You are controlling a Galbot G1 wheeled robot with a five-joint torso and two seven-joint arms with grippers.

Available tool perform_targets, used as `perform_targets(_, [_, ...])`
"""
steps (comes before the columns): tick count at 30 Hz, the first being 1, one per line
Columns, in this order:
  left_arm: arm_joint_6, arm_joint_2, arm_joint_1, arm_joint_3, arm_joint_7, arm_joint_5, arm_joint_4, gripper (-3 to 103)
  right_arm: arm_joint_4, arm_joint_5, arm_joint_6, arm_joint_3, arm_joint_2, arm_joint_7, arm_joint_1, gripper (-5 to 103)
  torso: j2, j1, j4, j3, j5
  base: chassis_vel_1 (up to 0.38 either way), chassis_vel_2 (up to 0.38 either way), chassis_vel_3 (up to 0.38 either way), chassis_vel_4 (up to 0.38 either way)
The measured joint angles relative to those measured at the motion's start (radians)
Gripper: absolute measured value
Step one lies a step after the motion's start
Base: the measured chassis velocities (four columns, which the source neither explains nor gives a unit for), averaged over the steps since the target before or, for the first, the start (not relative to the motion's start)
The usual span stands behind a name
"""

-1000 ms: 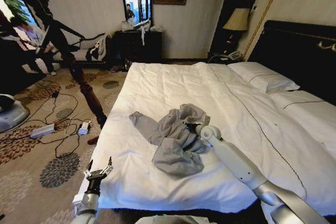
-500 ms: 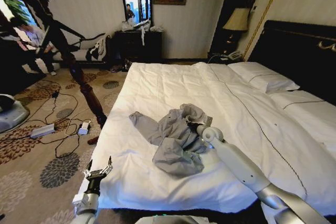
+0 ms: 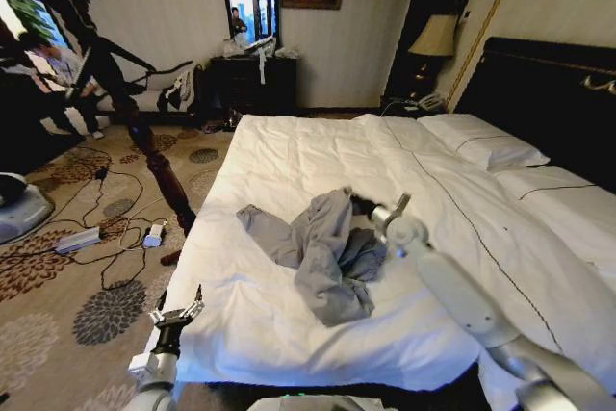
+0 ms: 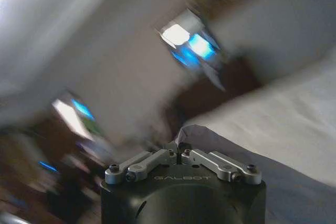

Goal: Pick up the clothes from the bed and hang them on the clothes hanger.

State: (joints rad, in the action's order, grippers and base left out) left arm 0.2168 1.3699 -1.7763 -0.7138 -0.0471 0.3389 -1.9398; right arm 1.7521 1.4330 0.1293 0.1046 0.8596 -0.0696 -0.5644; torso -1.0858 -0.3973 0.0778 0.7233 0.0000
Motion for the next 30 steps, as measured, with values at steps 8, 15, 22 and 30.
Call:
perform_targets(8, [0.001,0.007,0.004,0.005,0.000,0.000,-0.009,100,0.065,0.157,-0.092,-0.020,-0.025,0.186,0.175,0,0.000,0.000,0.0000,0.000,0.0000,0.000,0.000,0.000,0.000])
perform_targets(15, [0.005,-0.001,0.006,-0.005,-0.001,0.012,-0.011,100,0.062,0.282,-0.144,-0.049,-0.016,0.304,0.339,0,0.000,0.000,-0.0001,0.000,-0.0001,0.000,0.000,0.000,0.000])
perform_targets(22, [0.008,-0.002,0.009,-0.006,-0.002,0.017,-0.011,100,0.038,0.350,-0.168,-0.074,0.010,0.345,0.461,0,0.000,0.000,-0.0002,0.000,-0.0003,0.000,0.000,0.000,0.000])
perform_targets(30, [0.008,-0.007,0.015,-0.005,-0.002,0.025,-0.011,100,-0.020,0.210,-0.090,-0.087,-0.016,0.258,0.428,0,0.000,0.000,0.0000,0.000,0.0004,0.000,0.000,0.000,0.000])
